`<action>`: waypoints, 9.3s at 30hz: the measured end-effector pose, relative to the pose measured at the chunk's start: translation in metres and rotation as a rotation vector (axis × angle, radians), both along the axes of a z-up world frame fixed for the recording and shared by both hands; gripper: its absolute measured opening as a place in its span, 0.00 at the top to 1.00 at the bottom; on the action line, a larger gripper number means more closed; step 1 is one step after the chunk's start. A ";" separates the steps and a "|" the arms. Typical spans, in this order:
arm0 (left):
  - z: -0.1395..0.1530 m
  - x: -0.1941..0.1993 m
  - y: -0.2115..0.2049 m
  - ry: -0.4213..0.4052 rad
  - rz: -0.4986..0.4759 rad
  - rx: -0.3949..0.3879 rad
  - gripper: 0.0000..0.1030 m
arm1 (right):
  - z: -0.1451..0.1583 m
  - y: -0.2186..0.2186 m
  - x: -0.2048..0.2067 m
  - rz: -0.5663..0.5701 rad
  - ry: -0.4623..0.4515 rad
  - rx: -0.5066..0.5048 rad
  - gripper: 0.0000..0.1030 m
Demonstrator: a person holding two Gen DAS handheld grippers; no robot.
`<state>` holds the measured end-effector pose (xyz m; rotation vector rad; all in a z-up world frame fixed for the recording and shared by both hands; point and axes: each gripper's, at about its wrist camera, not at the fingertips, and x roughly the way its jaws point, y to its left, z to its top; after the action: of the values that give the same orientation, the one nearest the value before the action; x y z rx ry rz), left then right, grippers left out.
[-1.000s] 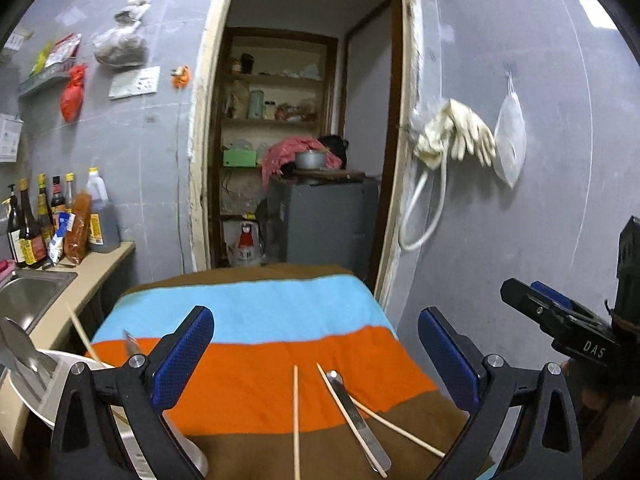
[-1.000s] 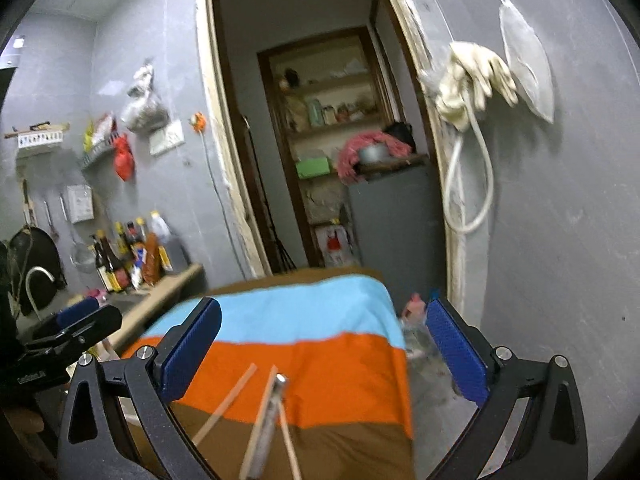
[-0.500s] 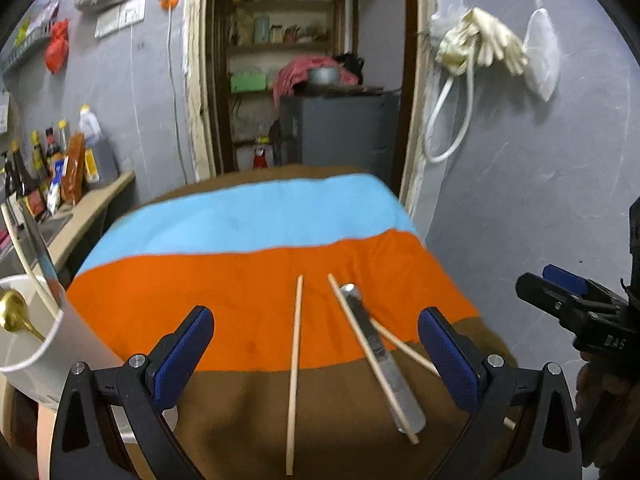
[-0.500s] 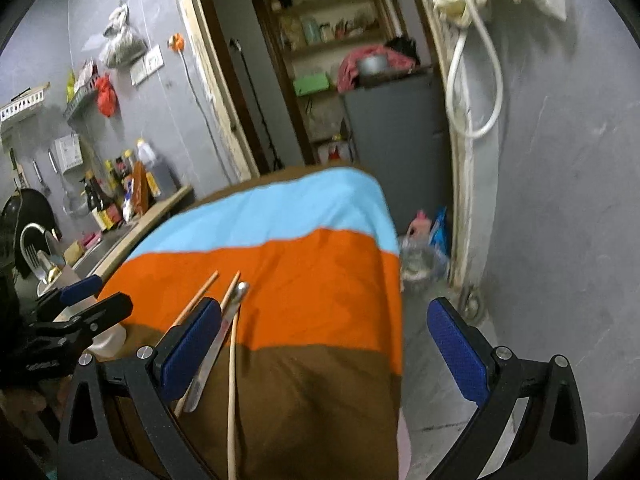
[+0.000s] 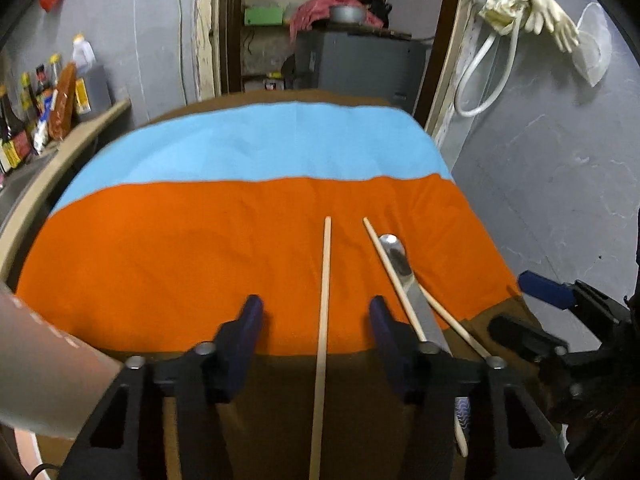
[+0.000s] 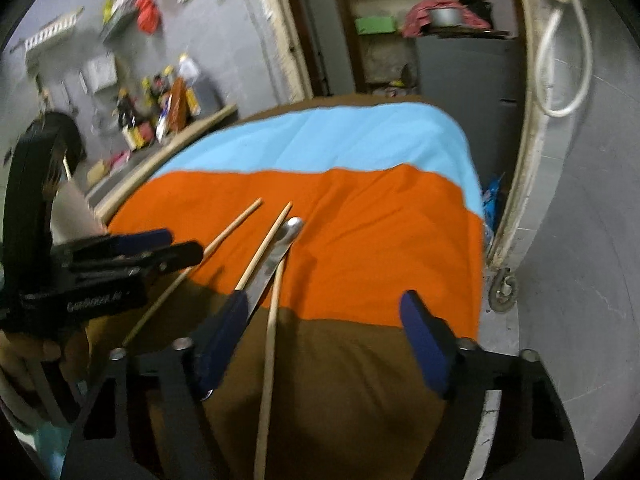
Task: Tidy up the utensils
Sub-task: 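Move the right tool back down toward the remaining chopsticks and knife, then close the right tool on a second wooden chopstick, then lift the second chopstick with the right tool and carry it over the caddy, then open the right tool to drop the chopstick into the caddy, then move the right tool down toward the silver knife and last chopstick, then close the right tool on the silver knife while the left tool closes on the wooden chopstick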
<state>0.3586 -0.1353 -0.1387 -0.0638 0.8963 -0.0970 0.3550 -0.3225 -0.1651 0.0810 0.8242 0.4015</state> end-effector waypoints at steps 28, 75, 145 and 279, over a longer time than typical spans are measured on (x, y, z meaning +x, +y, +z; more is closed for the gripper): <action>-0.015 0.030 0.003 0.146 -0.025 -0.075 0.85 | 0.001 0.049 0.024 -0.019 -0.001 -0.329 0.92; 0.113 -0.055 0.051 -0.303 -0.110 -0.288 0.95 | 0.126 0.018 -0.046 -0.216 -0.369 0.308 0.96; 0.105 -0.099 0.282 -0.796 0.390 -0.344 0.95 | 0.146 0.258 -0.050 0.068 -0.702 0.380 0.96; -0.017 -0.014 0.028 0.151 0.128 -0.170 0.95 | -0.034 0.036 0.058 0.153 0.169 0.190 0.81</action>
<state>0.3444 -0.1071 -0.1561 -0.2895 1.0313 -0.0488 0.4133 -0.2867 -0.1992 0.2317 0.9605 0.6237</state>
